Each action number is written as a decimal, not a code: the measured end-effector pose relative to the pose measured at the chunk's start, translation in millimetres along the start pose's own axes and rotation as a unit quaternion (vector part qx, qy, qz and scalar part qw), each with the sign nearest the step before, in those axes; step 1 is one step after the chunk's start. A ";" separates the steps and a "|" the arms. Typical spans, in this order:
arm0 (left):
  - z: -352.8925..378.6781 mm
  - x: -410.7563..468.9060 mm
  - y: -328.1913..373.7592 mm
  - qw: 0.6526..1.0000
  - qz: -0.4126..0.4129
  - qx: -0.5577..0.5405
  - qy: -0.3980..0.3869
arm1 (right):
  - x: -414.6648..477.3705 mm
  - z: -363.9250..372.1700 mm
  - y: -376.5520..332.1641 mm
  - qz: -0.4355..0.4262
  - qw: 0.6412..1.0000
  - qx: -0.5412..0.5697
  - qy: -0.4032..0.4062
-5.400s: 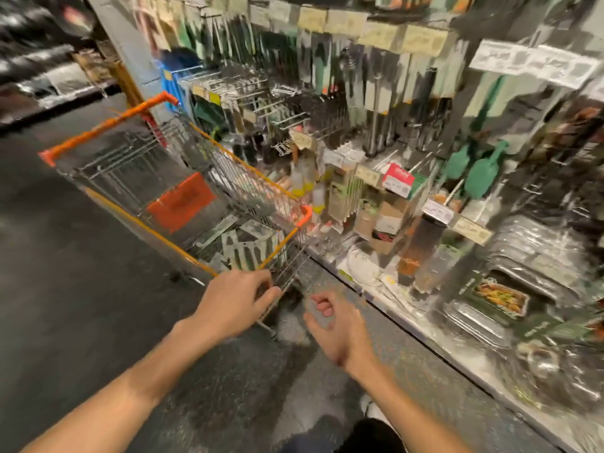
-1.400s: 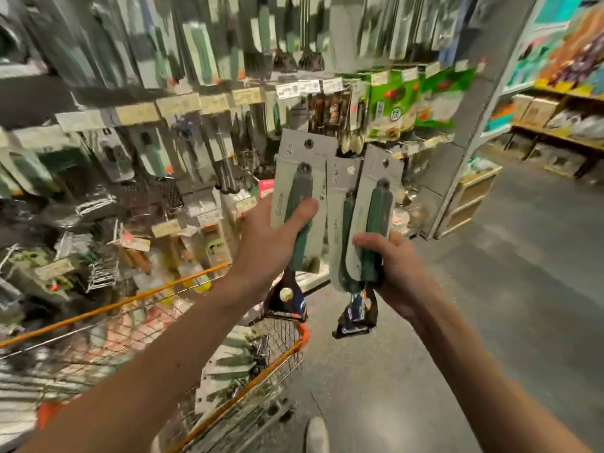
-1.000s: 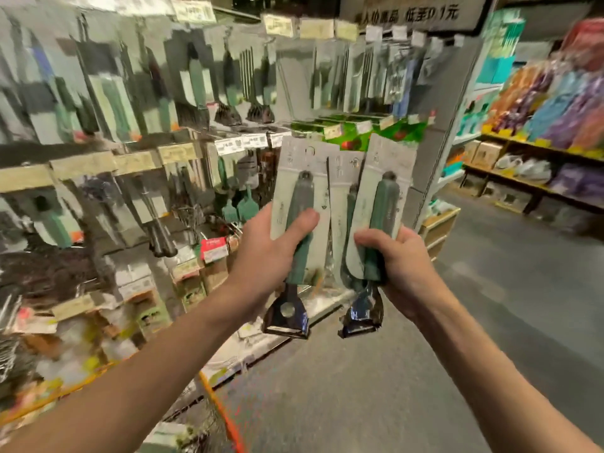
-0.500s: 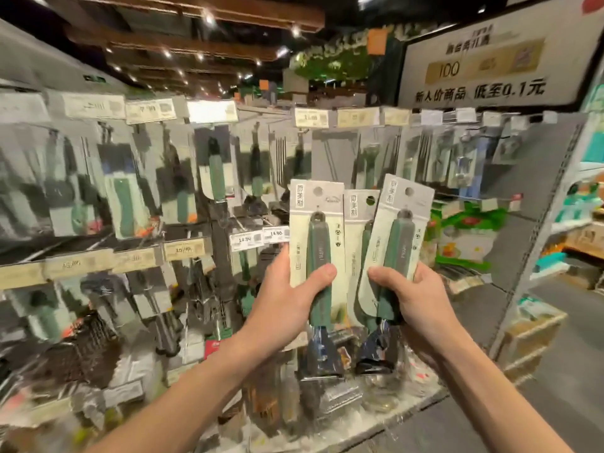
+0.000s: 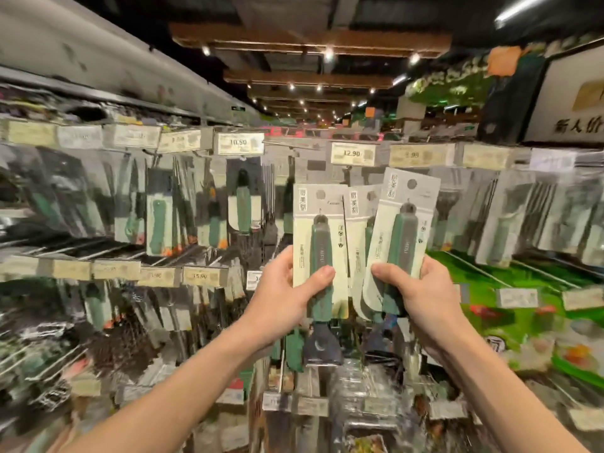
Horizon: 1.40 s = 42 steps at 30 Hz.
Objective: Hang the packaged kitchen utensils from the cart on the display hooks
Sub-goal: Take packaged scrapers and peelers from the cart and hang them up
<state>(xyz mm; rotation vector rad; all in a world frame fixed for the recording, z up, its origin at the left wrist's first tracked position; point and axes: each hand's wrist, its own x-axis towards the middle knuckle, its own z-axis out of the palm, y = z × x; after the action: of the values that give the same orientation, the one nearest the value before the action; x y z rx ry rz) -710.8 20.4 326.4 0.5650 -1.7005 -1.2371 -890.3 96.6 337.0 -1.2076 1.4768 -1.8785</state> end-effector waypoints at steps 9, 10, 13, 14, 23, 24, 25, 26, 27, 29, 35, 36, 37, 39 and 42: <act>-5.6 47.3 -19.7 0.993 -0.047 -0.021 0.105 | 60.1 7.8 26.2 0.018 0.999 0.015 -0.040; -6.5 53.4 -22.5 0.993 -0.046 -0.024 0.110 | 65.4 9.5 28.7 0.018 0.999 0.011 -0.040; -9.7 73.8 -31.0 0.990 -0.042 -0.041 0.127 | 78.2 16.4 31.0 0.006 0.998 0.000 -0.055; -11.0 80.6 -31.8 0.990 -0.038 -0.051 0.129 | 82.5 18.2 31.0 -0.002 0.998 -0.004 -0.060; -32.5 134.7 -39.4 0.988 0.014 -0.031 0.152 | 117.9 43.8 30.0 -0.029 0.997 -0.028 -0.072; -34.2 138.3 -39.6 0.988 0.016 -0.026 0.154 | 119.8 47.8 30.2 -0.032 0.996 -0.026 -0.079; -38.1 144.2 -43.9 0.987 0.010 -0.016 0.161 | 121.3 51.1 30.8 -0.034 0.995 -0.025 -0.086; -39.1 147.6 -44.4 0.987 0.010 -0.005 0.162 | 122.4 54.3 31.6 -0.036 0.995 -0.022 -0.091; -41.2 153.1 -48.0 0.986 0.012 0.002 0.163 | 123.5 57.1 32.8 -0.037 0.995 -0.018 -0.092; -42.0 158.5 -50.5 0.986 0.017 0.021 0.166 | 125.9 61.5 35.6 -0.035 0.995 -0.013 -0.089; -42.9 169.5 -58.3 0.977 0.009 0.068 0.202 | 127.4 66.2 40.4 -0.024 0.996 -0.004 -0.091; -41.7 170.5 -56.6 0.978 0.007 0.076 0.195 | 128.4 66.7 40.4 -0.024 0.996 -0.003 -0.090; -40.8 171.7 -55.2 0.977 0.000 0.083 0.195 | 129.4 67.4 40.4 -0.022 0.996 -0.001 -0.089; -38.2 175.9 -54.7 0.975 -0.021 0.102 0.196 | 131.8 69.2 40.7 -0.018 0.996 -0.001 -0.090; -35.2 184.5 -59.0 0.974 -0.051 0.132 0.179 | 134.3 70.3 40.2 -0.023 0.996 -0.005 -0.091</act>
<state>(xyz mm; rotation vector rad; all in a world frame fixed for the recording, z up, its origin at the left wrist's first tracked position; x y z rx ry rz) -774.5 -164.3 350.7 0.9842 -1.5482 -0.9148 -905.5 -59.0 349.5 -1.3885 1.3727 -1.7401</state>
